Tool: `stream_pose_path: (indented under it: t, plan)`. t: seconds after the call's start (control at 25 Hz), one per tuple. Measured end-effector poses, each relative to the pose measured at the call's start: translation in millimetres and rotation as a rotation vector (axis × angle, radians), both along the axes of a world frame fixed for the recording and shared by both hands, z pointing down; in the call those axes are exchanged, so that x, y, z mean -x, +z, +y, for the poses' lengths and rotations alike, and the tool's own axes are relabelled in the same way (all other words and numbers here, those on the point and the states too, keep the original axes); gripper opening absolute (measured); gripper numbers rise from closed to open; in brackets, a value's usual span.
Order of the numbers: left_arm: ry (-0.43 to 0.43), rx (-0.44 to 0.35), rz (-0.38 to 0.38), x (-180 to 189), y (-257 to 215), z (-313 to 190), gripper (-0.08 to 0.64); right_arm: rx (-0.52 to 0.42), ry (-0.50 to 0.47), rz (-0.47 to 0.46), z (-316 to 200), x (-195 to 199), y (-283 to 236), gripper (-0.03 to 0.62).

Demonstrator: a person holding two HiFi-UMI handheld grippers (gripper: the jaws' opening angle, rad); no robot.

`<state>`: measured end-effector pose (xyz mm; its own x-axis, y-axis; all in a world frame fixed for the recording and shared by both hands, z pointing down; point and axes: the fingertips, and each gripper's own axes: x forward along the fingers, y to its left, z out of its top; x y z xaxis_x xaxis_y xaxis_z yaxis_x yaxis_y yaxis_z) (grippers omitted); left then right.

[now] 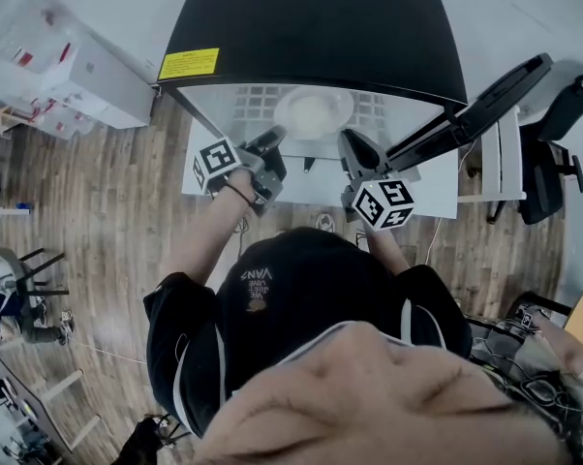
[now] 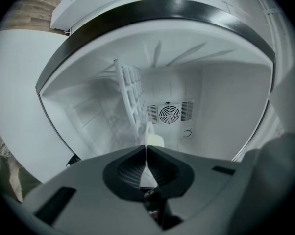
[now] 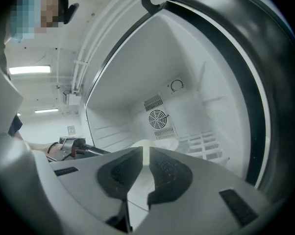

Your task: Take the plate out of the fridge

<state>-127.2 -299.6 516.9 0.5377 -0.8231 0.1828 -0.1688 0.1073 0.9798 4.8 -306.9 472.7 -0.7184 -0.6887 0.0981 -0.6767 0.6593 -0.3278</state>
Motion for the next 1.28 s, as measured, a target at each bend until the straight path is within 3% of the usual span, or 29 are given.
stream_pose_path:
  t: [0.12,0.4,0.68,1.28]
  plan:
    - [0.004,-0.001,-0.001,0,0,1,0.026,0.074,0.006,-0.047,-2,-1,8,0.097]
    - [0.015,-0.008,-0.004,0,1,5,0.026,0.261,0.04,-0.195,-10,-8,31,0.113]
    - [0.024,-0.017,-0.007,-1,2,8,0.026,0.467,0.034,-0.445,-14,-3,39,0.163]
    - [0.045,-0.025,-0.026,-2,5,11,0.026,0.495,0.076,-0.464,-24,-3,46,0.163]
